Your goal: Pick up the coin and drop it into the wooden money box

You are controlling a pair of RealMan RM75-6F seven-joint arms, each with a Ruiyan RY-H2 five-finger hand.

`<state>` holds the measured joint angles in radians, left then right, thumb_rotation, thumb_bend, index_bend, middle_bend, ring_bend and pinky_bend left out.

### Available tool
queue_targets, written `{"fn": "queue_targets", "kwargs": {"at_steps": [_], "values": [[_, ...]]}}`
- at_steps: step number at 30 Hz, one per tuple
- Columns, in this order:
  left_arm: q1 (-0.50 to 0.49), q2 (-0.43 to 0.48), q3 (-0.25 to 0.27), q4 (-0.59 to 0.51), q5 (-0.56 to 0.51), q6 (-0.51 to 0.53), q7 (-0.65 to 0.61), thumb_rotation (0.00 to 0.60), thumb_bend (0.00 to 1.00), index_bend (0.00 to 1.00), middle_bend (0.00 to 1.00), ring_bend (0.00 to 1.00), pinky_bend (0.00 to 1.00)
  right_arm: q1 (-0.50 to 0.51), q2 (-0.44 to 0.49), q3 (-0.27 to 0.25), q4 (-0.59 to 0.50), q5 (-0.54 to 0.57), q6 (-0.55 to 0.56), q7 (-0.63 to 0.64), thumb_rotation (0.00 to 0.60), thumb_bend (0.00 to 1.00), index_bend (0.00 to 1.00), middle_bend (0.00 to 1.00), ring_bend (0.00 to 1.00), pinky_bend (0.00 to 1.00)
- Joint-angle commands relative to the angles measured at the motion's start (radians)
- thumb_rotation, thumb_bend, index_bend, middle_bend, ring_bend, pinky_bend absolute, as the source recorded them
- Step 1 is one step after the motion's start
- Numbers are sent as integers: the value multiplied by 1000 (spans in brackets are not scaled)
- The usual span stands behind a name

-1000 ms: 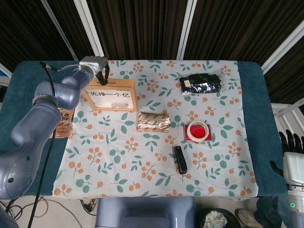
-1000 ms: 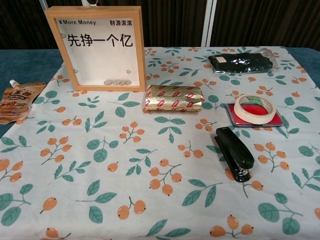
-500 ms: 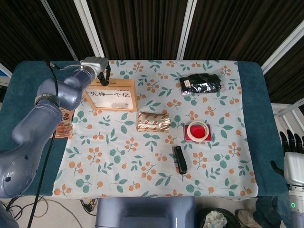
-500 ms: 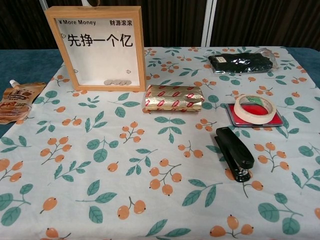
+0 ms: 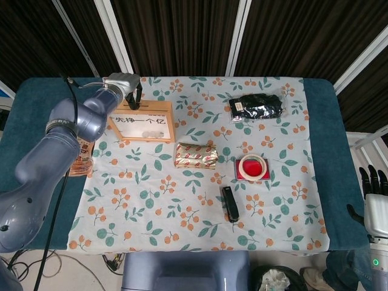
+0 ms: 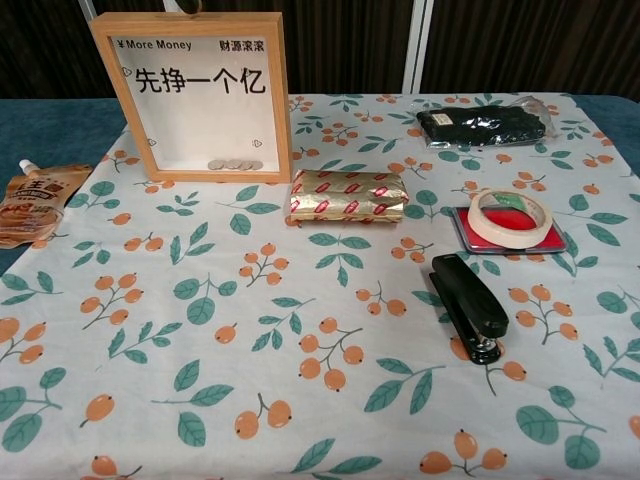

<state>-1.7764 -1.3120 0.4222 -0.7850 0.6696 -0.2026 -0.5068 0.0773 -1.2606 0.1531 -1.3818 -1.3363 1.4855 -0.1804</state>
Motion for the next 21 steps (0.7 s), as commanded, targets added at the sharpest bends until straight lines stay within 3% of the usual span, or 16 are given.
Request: {"fn": "queue_targets", "kwargs": {"at_steps": [1,21], "values": [[7,-1,-19,3,41,-4,-29,600,494,562,30,0,0,0,0,0,-1,0,1,0,600,302,0,0,0,0],[6,26,-75,-35,219,-2,-111,600,458,517,11,0,0,-5,5,8,-15,12,10,-10,600,302,0,0,0,0]]}}
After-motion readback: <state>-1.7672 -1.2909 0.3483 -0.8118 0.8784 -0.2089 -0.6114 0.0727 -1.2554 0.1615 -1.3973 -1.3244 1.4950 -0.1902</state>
